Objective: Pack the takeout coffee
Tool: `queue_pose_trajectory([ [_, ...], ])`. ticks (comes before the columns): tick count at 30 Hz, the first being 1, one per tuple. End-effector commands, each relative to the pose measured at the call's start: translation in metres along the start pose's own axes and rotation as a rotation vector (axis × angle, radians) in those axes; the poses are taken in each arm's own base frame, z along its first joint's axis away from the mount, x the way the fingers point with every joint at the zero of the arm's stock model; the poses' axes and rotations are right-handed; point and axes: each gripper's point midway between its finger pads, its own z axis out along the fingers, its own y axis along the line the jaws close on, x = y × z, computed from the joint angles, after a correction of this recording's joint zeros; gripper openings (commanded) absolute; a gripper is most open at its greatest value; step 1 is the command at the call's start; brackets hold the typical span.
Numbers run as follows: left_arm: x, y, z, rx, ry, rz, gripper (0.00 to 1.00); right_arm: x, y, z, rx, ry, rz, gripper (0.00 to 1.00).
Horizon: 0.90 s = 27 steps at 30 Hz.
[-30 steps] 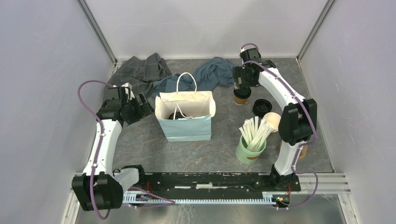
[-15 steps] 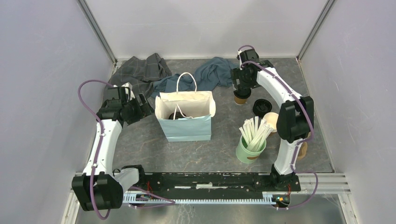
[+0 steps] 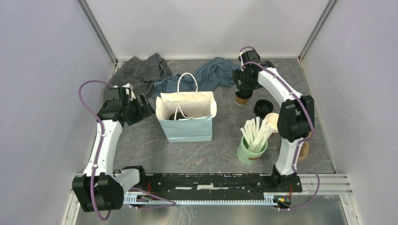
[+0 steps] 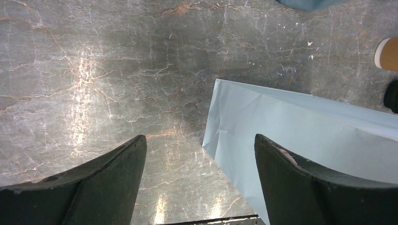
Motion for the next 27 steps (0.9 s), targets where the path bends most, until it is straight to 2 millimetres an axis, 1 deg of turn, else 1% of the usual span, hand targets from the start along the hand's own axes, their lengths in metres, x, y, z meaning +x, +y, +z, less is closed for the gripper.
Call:
queue_pose_trajectory([
  [1,0.0,-0.004,-0.004,0.027,-0.008,0.053,0.9,-0.018,0.001,-0.002,-0.014,-0.053,-0.007,0.87],
  [9,-0.001,-0.005,-0.004,0.03,-0.009,0.048,0.89,-0.022,0.001,0.0,-0.015,-0.058,-0.011,0.86],
  [11,-0.001,-0.005,-0.004,0.03,-0.008,0.047,0.89,-0.021,0.001,0.001,-0.019,-0.056,-0.011,0.85],
  [12,-0.001,-0.005,-0.004,0.029,-0.007,0.046,0.89,-0.021,0.002,0.002,-0.021,-0.055,-0.011,0.83],
  [18,-0.001,-0.006,-0.004,0.032,-0.01,0.038,0.89,-0.02,0.003,0.004,-0.027,-0.049,-0.01,0.8],
  [22,0.0,-0.003,-0.005,0.011,-0.006,0.0,0.91,-0.023,0.002,-0.003,-0.023,-0.057,-0.014,0.7],
  [25,0.003,0.001,-0.005,-0.035,-0.002,-0.1,0.95,-0.026,0.0,-0.016,-0.02,-0.08,-0.015,0.58],
  [27,0.002,0.001,-0.007,-0.054,-0.01,-0.18,0.97,-0.028,-0.001,-0.027,-0.025,-0.1,-0.02,0.52],
])
